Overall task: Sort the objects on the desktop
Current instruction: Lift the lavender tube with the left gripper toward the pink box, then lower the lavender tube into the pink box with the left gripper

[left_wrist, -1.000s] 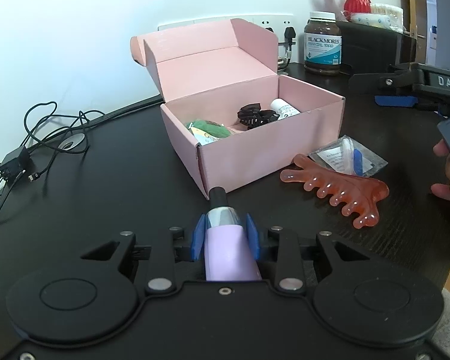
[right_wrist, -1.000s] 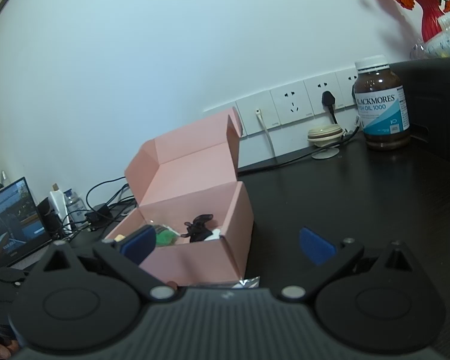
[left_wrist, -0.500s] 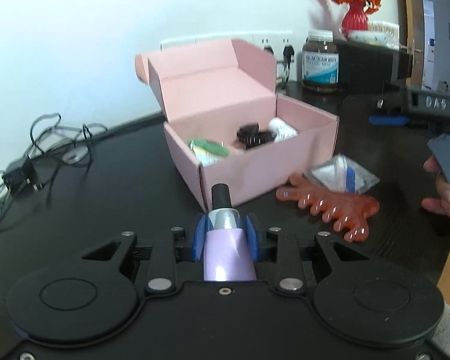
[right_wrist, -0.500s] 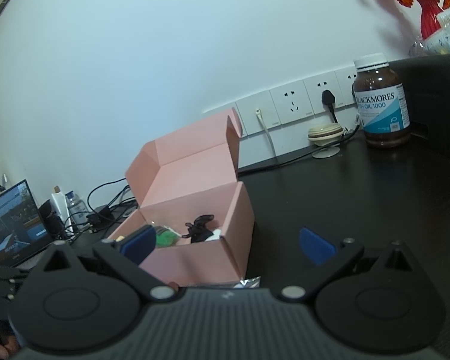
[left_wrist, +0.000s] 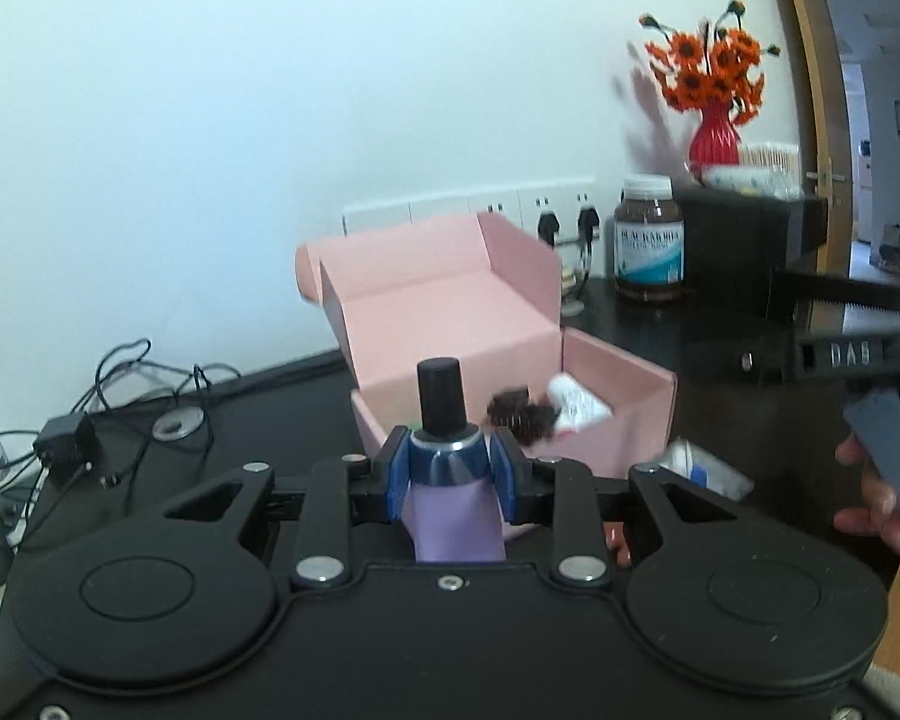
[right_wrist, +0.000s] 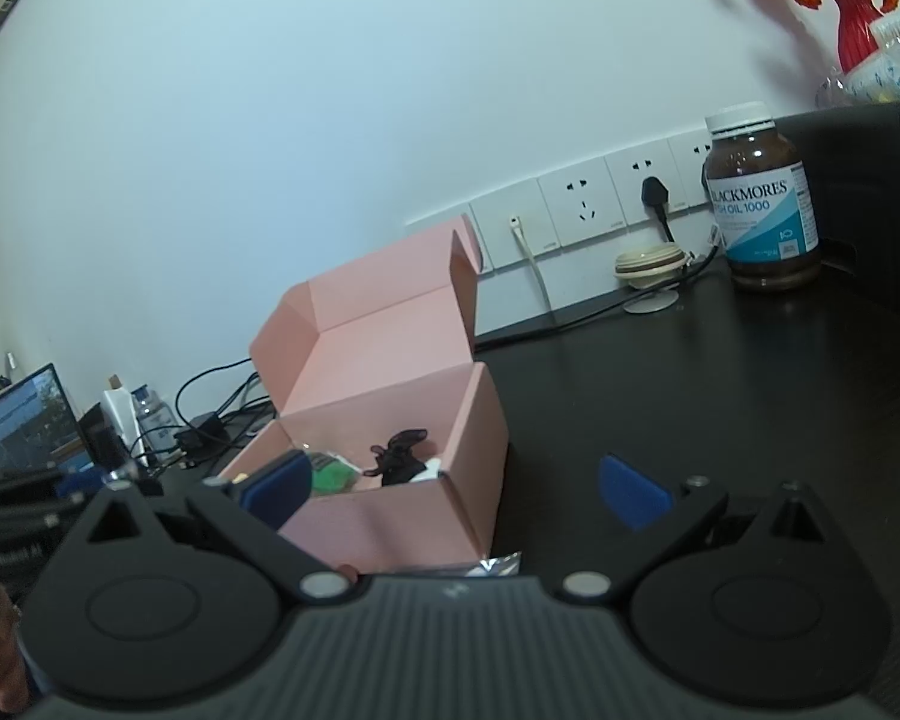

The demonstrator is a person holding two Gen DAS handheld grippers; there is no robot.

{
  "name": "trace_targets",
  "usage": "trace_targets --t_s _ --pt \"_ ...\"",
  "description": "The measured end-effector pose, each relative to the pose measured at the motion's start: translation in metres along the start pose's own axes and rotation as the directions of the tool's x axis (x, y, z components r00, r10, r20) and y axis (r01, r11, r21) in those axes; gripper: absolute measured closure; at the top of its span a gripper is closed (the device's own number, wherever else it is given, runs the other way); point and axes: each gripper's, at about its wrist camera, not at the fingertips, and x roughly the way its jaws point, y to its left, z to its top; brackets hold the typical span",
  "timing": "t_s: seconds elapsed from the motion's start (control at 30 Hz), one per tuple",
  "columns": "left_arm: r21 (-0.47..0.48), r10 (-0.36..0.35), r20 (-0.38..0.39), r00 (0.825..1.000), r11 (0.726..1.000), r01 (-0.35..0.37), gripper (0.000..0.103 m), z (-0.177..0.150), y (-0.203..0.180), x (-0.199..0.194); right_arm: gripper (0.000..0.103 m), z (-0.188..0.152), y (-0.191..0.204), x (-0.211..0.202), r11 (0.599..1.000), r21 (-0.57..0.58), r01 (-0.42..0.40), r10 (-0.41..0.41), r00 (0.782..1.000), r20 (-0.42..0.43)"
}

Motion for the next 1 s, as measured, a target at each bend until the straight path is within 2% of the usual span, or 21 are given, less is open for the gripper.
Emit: trace_targets --t_s 0.3,0.47,0.57,0.7,0.87,1.0 --pt "-0.016 -0.001 0.135 0.991 1.000 0.003 0.075 0.042 -0.001 0.001 0.001 0.001 -0.003 0.001 1.000 0.014 -0.006 0.006 1.000 -0.003" --pt "-0.007 -0.016 0.163 0.986 1.000 0.018 0.075 0.060 -0.009 0.025 0.001 0.001 -0.004 0.001 1.000 0.025 -0.007 0.007 1.000 -0.001" --pt "0.001 -0.036 0.137 0.990 0.999 0.036 0.075 0.066 -0.010 0.042 0.001 0.000 -0.006 -0.001 0.999 0.033 -0.006 0.006 1.000 0.006" --pt "0.069 -0.035 0.088 0.995 0.997 0.029 0.075 0.066 -0.016 0.056 0.001 0.000 -0.007 -0.001 0.999 0.040 -0.015 0.015 1.000 0.006" --pt "0.171 -0.054 0.002 0.999 0.984 0.053 0.074 0.058 -0.031 0.064 0.001 0.001 -0.009 -0.002 0.998 0.046 -0.030 0.030 1.000 0.006" --pt "0.202 -0.068 -0.057 0.996 0.976 0.078 0.074 0.051 -0.038 0.072 0.001 0.001 -0.011 -0.002 0.998 0.053 -0.041 0.041 0.999 0.004"
